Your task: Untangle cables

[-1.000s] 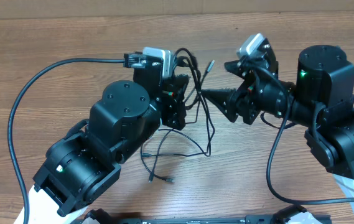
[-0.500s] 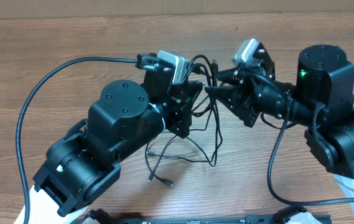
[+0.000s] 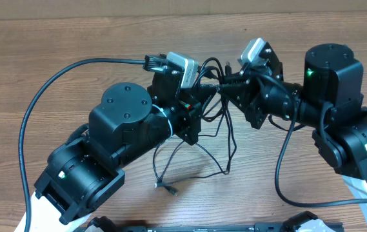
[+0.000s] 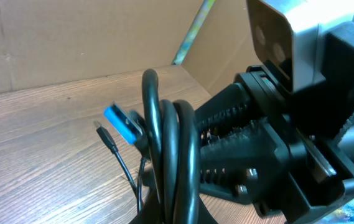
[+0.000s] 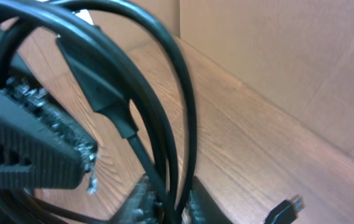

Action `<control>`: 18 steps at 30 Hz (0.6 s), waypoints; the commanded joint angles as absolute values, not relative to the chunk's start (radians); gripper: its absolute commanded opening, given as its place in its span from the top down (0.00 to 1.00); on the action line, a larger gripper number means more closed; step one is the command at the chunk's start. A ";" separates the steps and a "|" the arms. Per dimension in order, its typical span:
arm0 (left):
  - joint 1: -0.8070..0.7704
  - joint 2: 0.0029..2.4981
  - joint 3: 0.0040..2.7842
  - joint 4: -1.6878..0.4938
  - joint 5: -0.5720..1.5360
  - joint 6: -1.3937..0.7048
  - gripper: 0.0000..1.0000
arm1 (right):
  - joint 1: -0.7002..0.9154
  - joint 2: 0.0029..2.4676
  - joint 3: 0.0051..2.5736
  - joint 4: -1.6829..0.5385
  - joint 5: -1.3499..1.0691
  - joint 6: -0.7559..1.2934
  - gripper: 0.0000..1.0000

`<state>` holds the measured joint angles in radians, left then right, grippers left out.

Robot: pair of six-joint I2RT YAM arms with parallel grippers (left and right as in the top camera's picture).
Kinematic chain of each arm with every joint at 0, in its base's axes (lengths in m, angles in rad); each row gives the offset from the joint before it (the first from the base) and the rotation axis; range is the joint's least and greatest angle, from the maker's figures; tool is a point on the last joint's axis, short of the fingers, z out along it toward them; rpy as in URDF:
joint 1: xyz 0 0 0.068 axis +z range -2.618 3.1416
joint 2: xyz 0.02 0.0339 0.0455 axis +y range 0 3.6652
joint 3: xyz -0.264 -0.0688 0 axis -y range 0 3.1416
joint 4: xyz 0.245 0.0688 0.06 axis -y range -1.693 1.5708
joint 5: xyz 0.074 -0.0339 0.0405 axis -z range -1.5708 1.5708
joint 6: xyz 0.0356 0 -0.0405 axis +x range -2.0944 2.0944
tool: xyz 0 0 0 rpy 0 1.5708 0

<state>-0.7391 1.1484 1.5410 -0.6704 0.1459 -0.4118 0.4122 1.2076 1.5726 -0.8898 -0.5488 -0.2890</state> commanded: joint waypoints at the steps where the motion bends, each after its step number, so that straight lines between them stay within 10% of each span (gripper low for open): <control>1: -0.739 1.143 1.557 -0.666 0.138 -0.388 0.96 | 0.410 1.208 1.592 -0.886 -0.552 -0.288 0.92; 18: -0.739 1.144 1.557 -0.779 -0.250 -0.529 0.96 | 0.410 1.168 1.592 -0.909 -0.590 -0.289 0.96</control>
<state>-0.7399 1.1484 1.5410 -0.7795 -0.1299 -0.4465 0.4122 1.2068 1.5726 -0.9100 -0.5743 -0.2882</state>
